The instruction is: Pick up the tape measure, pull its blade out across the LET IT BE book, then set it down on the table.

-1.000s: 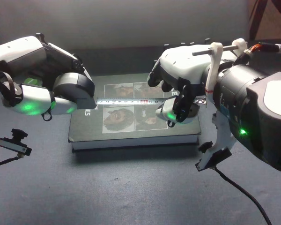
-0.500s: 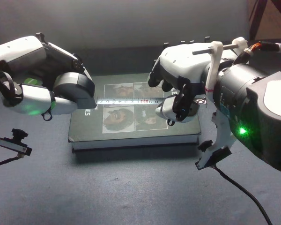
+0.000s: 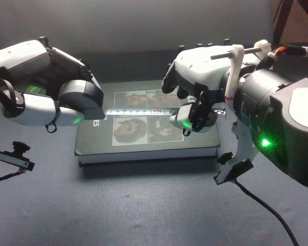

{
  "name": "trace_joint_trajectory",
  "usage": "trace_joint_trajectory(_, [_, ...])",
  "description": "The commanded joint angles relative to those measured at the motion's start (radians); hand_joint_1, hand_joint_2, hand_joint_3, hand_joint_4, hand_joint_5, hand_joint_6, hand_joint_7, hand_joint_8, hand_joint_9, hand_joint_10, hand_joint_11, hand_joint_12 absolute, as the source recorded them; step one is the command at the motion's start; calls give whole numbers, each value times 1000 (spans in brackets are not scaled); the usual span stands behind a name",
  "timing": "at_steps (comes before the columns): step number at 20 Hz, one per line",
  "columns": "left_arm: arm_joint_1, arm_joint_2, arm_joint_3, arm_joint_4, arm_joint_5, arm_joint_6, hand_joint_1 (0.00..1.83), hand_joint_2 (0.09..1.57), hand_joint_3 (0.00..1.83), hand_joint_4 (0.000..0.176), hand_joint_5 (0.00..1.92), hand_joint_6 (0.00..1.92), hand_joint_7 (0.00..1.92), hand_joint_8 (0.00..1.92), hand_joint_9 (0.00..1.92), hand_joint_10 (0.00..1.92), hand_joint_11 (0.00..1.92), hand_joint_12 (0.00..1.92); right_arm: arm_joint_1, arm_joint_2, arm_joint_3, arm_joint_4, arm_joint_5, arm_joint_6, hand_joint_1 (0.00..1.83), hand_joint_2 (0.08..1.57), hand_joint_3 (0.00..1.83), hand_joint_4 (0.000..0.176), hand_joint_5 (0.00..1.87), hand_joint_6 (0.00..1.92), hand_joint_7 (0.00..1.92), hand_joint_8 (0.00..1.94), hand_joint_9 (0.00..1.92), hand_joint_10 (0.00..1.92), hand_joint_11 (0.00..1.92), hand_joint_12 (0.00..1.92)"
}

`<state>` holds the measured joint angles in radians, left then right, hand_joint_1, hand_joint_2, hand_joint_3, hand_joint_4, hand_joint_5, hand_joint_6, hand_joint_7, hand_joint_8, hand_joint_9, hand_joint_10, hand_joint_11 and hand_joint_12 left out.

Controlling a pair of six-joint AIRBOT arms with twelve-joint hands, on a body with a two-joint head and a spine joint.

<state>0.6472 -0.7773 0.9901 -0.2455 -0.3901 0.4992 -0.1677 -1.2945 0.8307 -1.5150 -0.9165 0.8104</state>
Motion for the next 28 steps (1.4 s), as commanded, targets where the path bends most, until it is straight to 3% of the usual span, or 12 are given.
trace_joint_trajectory(1, [-8,-2,5,-4,-123,-14,1371,1126,3,0,955,828,925,1049,892,1358,741,1393,-1,2,0,-77,-12,7,1058,1126,3,0,720,18,874,17,823,32,358,1123])
trace_joint_trajectory(4, [-7,-2,4,-4,-123,-14,1370,1135,0,0,936,862,910,1072,872,1380,730,1400,-1,2,0,-77,-12,7,1058,1126,3,0,718,16,875,17,825,31,361,1125])
trace_joint_trajectory(5, [-8,-2,5,-4,-123,-14,1368,1113,0,0,1001,745,954,1012,933,1339,762,1418,-1,2,0,-77,-12,8,1063,1128,2,0,697,7,881,14,835,31,372,1124])
trace_joint_trajectory(8, [-7,-2,6,-4,-124,-14,1367,1113,0,0,1003,749,951,1007,934,1338,762,1417,-1,2,0,-77,-12,8,1063,1128,2,0,707,10,879,12,836,31,373,1123])
trace_joint_trajectory(10, [-7,-2,7,-4,-124,-17,1370,1109,0,0,998,741,969,992,942,1330,780,1404,-1,2,0,-77,-12,8,1087,1139,1,0,808,26,932,15,897,44,442,1142])
trace_joint_trajectory(11, [-7,-2,8,-4,-124,-17,1371,1109,0,0,997,741,971,990,943,1328,776,1402,0,2,0,-77,-12,8,1115,1173,0,0,840,933,975,20,957,61,500,1154])
trace_joint_trajectory(12, [-7,-2,8,-4,-124,-17,1370,1109,0,0,1000,744,971,987,943,1326,764,1397,0,2,0,-77,-12,8,1175,1163,13,0,815,1192,966,804,1035,98,580,1207])
trace_joint_trajectory(13, [-7,-2,8,-4,-124,-17,1369,1108,0,0,1005,753,970,979,942,1322,754,1394,0,2,0,-77,-12,8,1194,1158,1,0,829,1234,985,918,1108,141,636,1247])
trace_joint_trajectory(14, [-6,-2,8,-4,-124,-18,1369,1108,0,0,1003,751,971,979,943,1321,756,1394,1,2,0,-78,-12,8,1329,1138,0,0,853,1183,1023,819,906,1057,683,1274])
trace_joint_trajectory(15, [-5,-2,8,-4,-125,-18,1370,1108,0,0,999,744,972,984,945,1323,756,1393,1,2,0,-80,-12,8,1354,1138,2,0,848,1189,1015,829,854,1263,698,1299])
trace_joint_trajectory(17, [-4,-2,8,-4,-125,-18,1369,1108,1,0,1002,746,963,990,945,1321,740,1405,1,2,0,-88,-9,11,1358,1144,1,0,854,1191,1006,861,803,1338,666,1328])
trace_joint_trajectory(28, [-5,-2,9,-4,-138,-18,1373,1108,0,0,1004,723,975,993,941,1330,754,1404,-2,32,-2,-101,-2,30,1358,1146,0,0,851,1190,992,876,812,1344,652,1327])
